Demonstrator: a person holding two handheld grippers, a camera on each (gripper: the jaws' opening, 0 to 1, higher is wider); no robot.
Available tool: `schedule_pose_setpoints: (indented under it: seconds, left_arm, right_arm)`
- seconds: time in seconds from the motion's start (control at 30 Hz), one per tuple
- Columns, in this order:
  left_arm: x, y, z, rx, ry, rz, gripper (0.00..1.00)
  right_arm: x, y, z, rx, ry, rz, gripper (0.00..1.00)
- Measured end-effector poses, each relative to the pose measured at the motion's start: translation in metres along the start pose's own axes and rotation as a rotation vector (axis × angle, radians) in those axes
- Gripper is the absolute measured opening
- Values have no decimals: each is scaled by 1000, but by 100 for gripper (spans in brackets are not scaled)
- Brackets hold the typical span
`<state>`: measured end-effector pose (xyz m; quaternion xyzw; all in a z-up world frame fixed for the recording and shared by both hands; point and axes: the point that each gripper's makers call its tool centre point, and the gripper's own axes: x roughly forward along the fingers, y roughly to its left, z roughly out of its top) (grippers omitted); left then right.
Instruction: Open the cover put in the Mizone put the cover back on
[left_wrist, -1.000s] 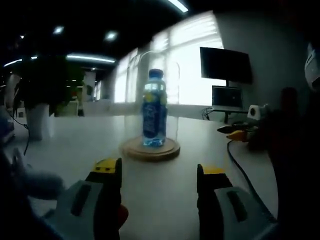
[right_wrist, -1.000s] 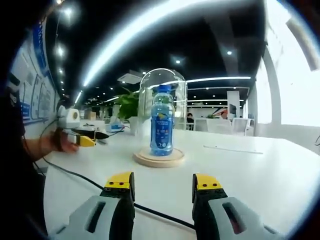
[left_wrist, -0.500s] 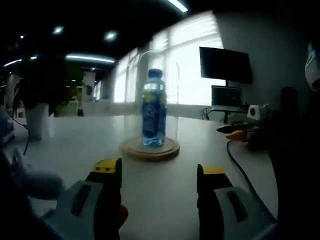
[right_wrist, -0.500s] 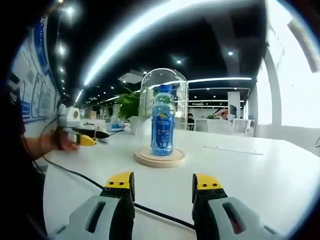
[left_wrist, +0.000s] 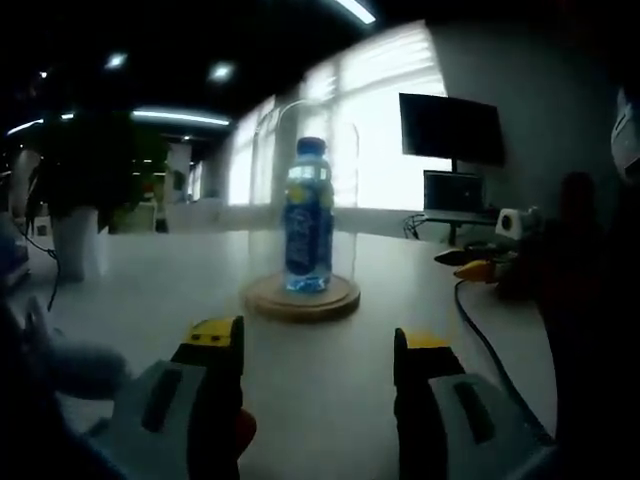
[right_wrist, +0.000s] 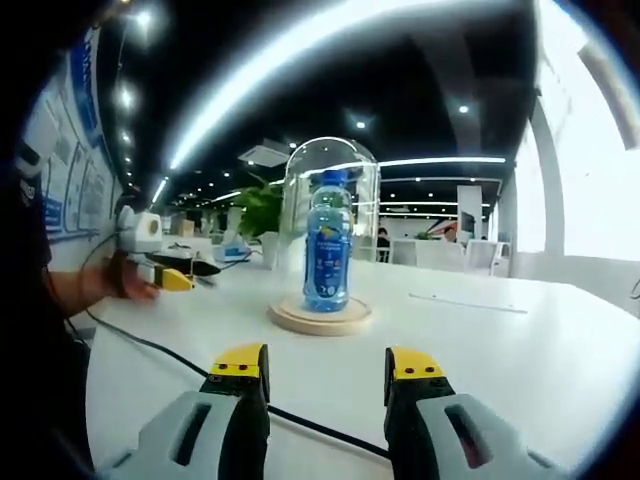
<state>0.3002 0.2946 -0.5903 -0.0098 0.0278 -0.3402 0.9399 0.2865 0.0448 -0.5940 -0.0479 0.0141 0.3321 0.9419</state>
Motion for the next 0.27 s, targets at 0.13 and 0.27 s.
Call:
schedule_pose_setpoints:
  seconds: [0.13, 0.27]
  left_arm:
    - [0, 0, 0, 0, 0, 0, 49]
    - [0, 0, 0, 1, 1, 0, 49]
  right_arm:
    - [0, 2, 0, -2, 1, 1, 37]
    - [0, 3, 0, -3, 0, 1, 37]
